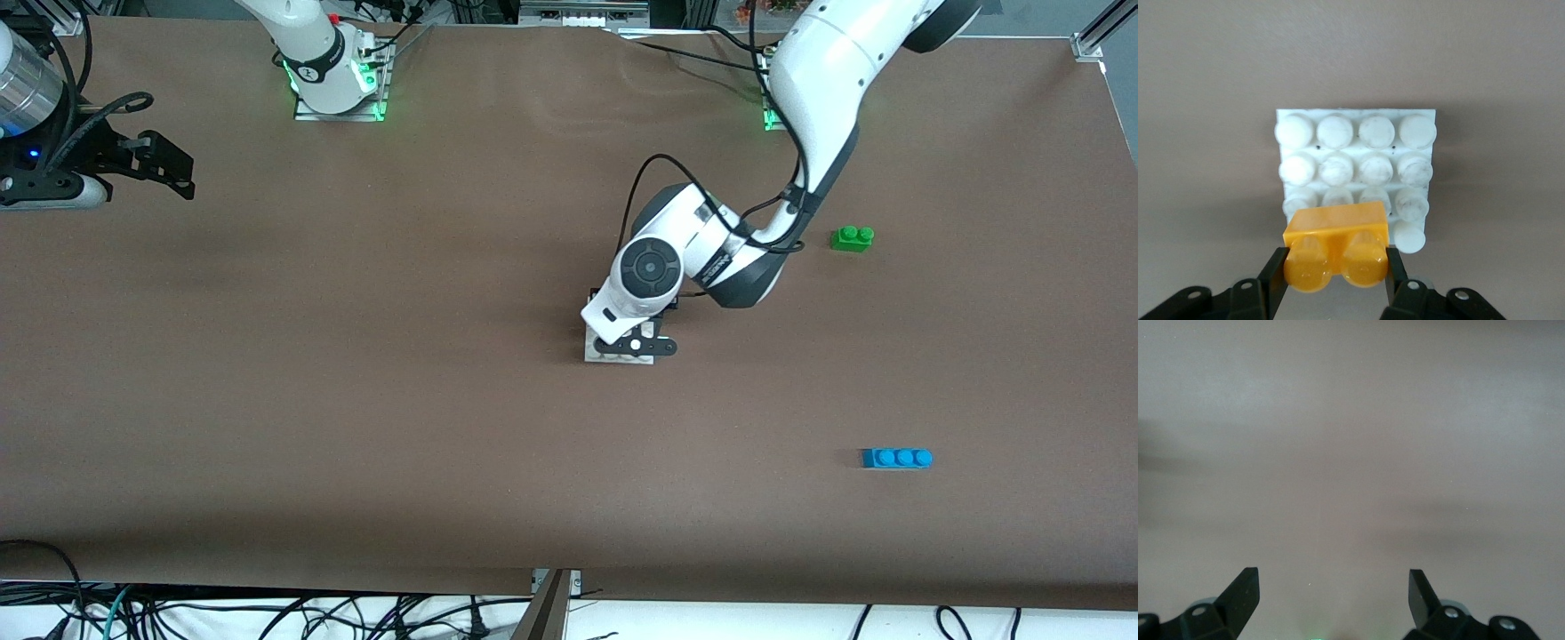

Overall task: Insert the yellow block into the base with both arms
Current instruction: 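Carry the yellow block over the white base plate with the left gripper, then press the yellow block onto the base plate studs and open the left gripper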

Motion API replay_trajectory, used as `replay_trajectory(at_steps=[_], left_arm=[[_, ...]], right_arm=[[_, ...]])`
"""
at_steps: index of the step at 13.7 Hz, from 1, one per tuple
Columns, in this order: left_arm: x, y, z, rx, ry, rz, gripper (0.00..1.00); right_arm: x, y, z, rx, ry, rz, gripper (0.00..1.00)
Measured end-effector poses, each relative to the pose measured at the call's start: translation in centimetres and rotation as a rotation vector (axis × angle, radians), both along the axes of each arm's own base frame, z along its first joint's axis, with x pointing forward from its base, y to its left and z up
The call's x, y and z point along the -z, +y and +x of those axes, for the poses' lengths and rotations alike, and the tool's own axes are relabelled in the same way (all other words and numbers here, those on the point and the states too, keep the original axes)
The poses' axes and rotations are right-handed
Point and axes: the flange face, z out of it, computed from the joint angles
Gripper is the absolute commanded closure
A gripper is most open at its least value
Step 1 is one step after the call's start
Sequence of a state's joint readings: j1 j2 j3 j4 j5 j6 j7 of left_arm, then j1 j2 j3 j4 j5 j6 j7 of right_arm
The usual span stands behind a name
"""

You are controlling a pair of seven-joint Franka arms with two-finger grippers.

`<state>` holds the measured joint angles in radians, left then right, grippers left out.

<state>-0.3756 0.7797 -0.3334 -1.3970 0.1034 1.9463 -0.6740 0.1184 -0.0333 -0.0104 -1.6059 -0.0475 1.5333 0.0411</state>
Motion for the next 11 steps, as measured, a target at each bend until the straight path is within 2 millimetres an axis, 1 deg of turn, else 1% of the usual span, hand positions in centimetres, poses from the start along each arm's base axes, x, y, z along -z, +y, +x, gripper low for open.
replay_trajectory(at_steps=[1, 3, 11], left_arm=[[0.57, -0.05, 0.08, -0.003, 0.005, 0.002, 0.85], [1.06, 0.09, 0.34, -0.008, 0.007, 0.003, 0.85], [1.53, -0.03, 0.36, 0.0, 0.01, 0.0, 0.84]], right_arm=[[-0.01, 0.0, 0.0, 0.0, 0.0, 0.0, 0.01], [0.07, 0.01, 0.05, 0.0, 0.001, 0.0, 0.01], [0.41, 0.03, 0.25, 0.0, 0.006, 0.0, 0.01]])
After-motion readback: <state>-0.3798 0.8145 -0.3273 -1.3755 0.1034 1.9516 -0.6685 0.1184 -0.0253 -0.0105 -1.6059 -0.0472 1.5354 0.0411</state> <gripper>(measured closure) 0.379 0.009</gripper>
